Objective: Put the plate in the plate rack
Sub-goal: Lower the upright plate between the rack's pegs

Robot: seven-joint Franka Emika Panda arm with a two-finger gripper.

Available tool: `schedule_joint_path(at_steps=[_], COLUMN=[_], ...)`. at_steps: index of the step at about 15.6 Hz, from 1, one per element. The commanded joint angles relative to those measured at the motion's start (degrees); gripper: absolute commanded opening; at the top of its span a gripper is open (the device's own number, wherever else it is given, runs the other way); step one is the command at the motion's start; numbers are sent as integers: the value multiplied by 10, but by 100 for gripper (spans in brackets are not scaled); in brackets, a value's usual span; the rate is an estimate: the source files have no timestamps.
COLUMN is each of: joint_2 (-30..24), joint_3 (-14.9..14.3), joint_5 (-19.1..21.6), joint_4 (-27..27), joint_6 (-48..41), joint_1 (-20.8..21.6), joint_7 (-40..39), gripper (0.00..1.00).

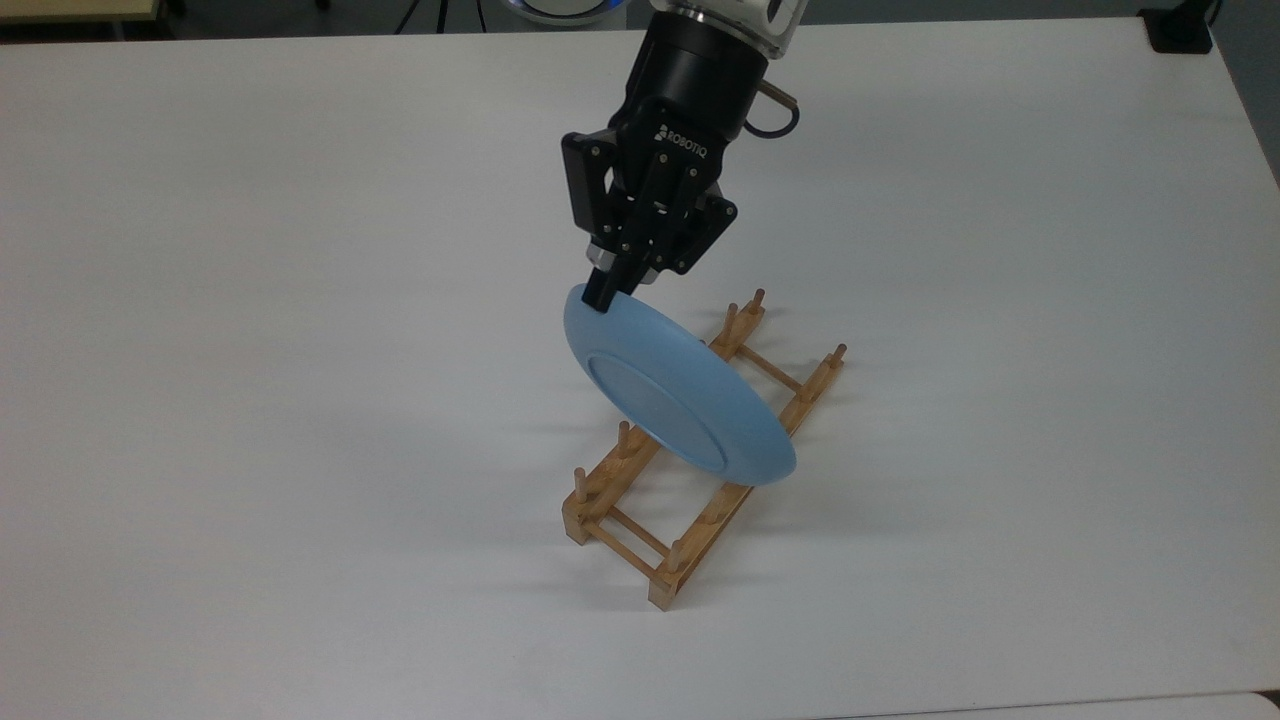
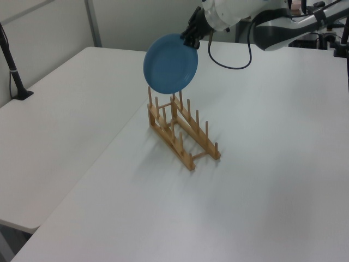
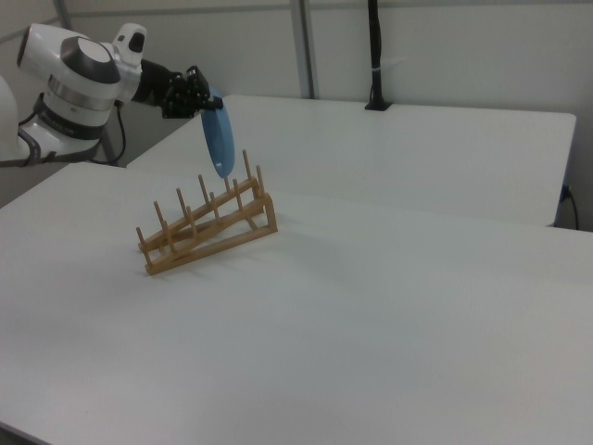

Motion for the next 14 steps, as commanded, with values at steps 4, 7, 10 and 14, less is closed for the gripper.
schedule_joint_path(at_steps=[4,7,10,14], joint_2=[-4,9,14,23], joint_3=[0,0,0,1], joint_5=[-31,-78,-92,-92], joint_4=[-28,-28,-33,-34], joint_6=[12,12,11,10], joint_1=[14,14,15,20], joint_7=[42,84,97,98], gripper=[0,0,0,0])
